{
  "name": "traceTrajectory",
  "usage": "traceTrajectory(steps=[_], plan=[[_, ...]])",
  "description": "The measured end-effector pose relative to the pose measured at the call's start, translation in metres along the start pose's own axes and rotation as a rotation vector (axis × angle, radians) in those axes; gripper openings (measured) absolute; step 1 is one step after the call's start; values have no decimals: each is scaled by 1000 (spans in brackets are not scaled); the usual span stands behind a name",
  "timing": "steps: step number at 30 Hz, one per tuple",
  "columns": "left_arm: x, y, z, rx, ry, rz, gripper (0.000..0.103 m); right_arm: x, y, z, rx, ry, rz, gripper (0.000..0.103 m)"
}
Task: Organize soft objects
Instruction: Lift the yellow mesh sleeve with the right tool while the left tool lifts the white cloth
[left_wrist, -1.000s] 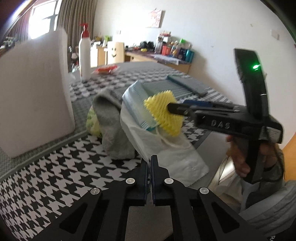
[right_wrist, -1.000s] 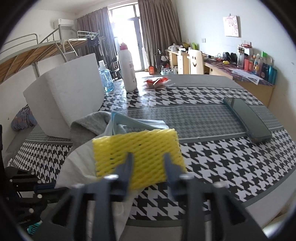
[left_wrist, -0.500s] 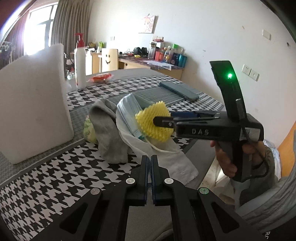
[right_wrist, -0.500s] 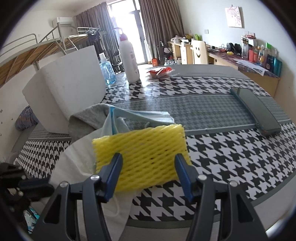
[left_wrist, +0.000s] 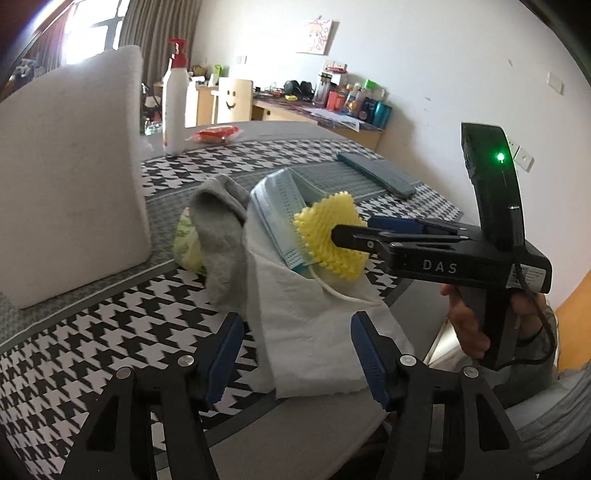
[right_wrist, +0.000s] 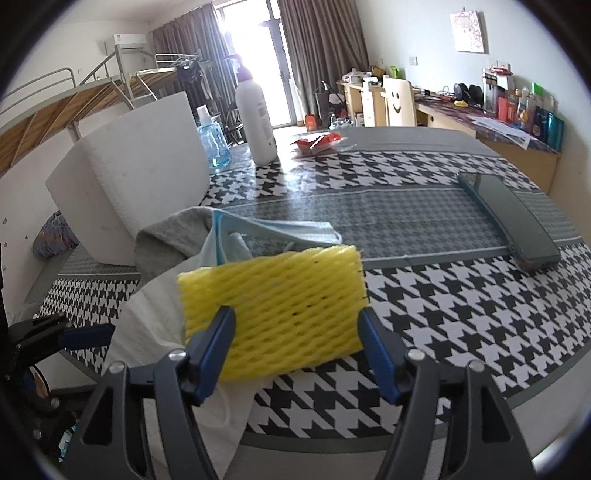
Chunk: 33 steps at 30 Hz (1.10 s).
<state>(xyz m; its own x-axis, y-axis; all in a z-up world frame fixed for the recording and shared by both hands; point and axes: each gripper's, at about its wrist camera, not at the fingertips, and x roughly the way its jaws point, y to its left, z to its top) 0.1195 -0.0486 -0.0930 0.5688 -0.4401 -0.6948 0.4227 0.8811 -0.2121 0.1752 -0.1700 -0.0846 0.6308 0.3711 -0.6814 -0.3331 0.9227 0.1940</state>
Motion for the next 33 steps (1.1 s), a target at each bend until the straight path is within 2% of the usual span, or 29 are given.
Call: traceTrajectory(steps=[2,3,5,7,8,12,14,17,21,24,26,33], plan=[[8,-2,1,1,26,-4,54,1,-1,0,4,0,0,73],[11,-3,0,2,45,-7,44,2,-1,0,3,1,1,73],[19,-4,0,-3,70,-13,31,3,-1,0,-7,1,0,73],[22,-7,0,1,72,-19,24,4,-2,1,-5,2,2,73],[25,-9,0,3,77,-28,15,5,-2,1,-1,5,1,73],[28,-10,1,-2,83,-52,4,8,7,0,-39,13,-36,73],[28,-10,1,-2,75,-62,2,9,11,0,-59,16,-58,73],[28,-10,2,-2,65,-66,1,9,11,-1,-65,16,-62,62],[21,-12,3,5,34,-76,1,6,17,-3,-97,30,-34,30],[13,-15,5,21,-2,-74,1,3,20,-3,-107,31,-20,12],[9,-16,6,27,-15,-74,1,1,17,-2,-85,29,-8,9],[-24,-21,16,63,-117,-75,1,-23,7,5,-37,-35,-3,8]])
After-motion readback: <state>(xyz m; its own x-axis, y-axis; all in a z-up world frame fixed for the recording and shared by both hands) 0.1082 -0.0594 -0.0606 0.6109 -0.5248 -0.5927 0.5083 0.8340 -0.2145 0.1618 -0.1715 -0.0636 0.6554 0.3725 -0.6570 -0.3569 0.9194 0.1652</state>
